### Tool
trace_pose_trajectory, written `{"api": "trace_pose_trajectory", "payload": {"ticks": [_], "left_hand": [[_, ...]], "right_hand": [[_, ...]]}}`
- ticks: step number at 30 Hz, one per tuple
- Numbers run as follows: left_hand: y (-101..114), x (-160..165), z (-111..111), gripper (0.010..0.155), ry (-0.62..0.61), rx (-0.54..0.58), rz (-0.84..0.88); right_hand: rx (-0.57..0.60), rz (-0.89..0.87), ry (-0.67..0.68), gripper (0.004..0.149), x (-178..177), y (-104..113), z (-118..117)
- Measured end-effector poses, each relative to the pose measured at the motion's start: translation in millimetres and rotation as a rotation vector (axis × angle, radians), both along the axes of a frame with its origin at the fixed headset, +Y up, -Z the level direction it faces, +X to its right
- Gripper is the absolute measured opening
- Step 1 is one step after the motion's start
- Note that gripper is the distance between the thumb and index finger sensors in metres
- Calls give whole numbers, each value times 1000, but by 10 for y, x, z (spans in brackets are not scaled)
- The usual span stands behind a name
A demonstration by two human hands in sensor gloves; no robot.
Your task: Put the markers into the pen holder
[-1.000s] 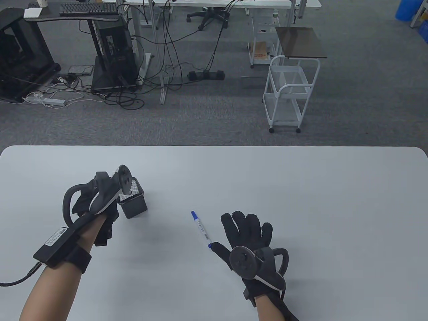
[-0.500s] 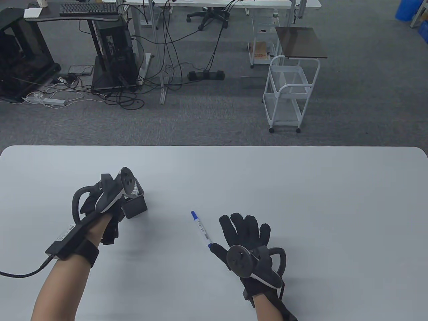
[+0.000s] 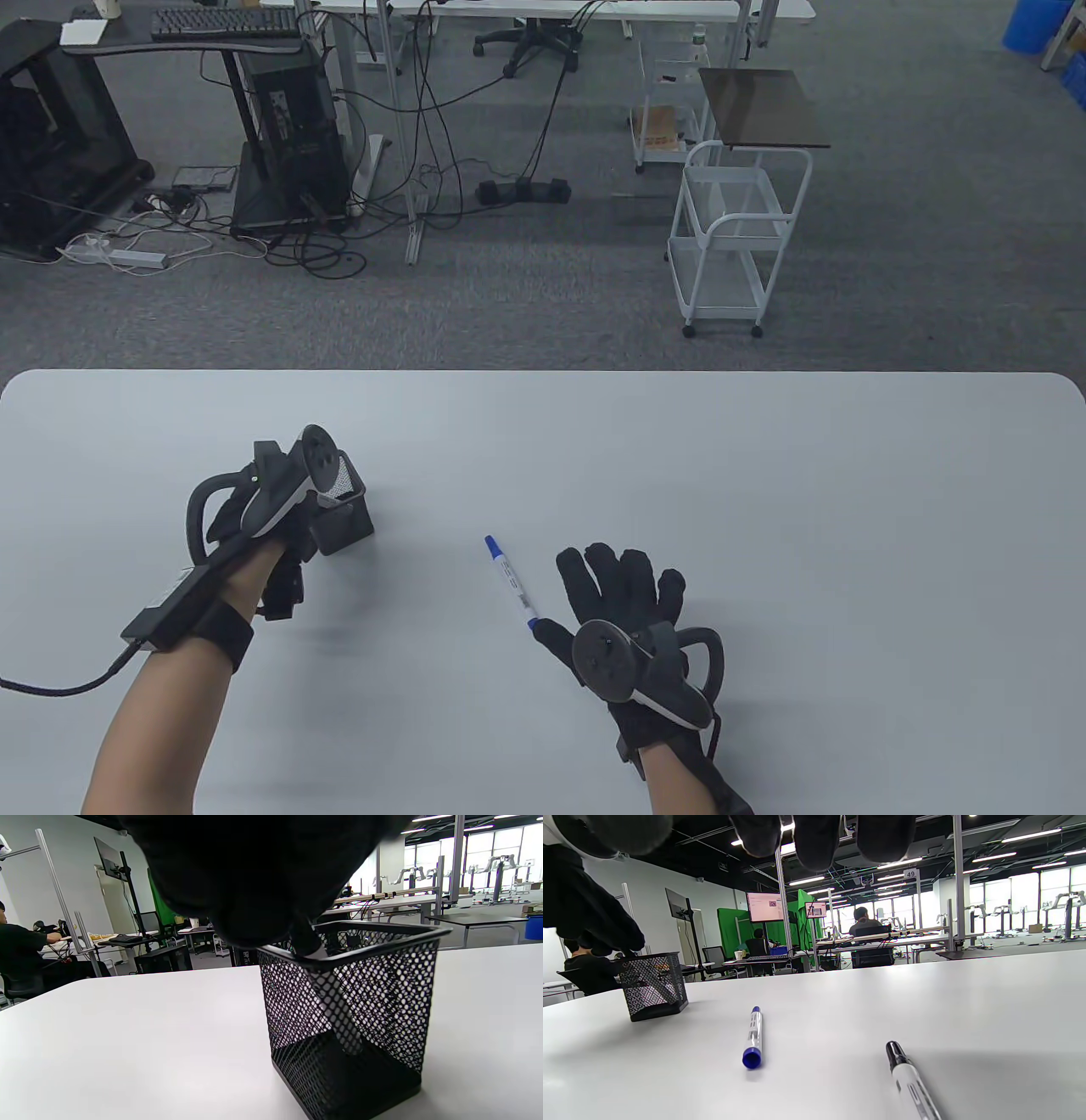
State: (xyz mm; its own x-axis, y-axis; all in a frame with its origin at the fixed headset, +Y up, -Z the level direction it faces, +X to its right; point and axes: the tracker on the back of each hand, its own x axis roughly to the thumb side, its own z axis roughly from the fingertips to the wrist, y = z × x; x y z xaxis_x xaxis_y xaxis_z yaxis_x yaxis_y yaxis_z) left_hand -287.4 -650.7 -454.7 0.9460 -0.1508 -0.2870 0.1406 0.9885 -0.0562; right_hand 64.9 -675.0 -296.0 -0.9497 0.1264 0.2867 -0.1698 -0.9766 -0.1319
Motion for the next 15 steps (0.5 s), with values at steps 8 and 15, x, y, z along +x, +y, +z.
{"api": "trace_pose_trajectory", "payload": {"ticks": [8,15], "left_hand": [[1,-13,16,45,4,-41,10],[94,-24,68,56,19,-37,-45]], "right_hand": [[-4,9,-1,79,-10,-5,-4],[-10,13,-2,79,-15,-10,-10]]}}
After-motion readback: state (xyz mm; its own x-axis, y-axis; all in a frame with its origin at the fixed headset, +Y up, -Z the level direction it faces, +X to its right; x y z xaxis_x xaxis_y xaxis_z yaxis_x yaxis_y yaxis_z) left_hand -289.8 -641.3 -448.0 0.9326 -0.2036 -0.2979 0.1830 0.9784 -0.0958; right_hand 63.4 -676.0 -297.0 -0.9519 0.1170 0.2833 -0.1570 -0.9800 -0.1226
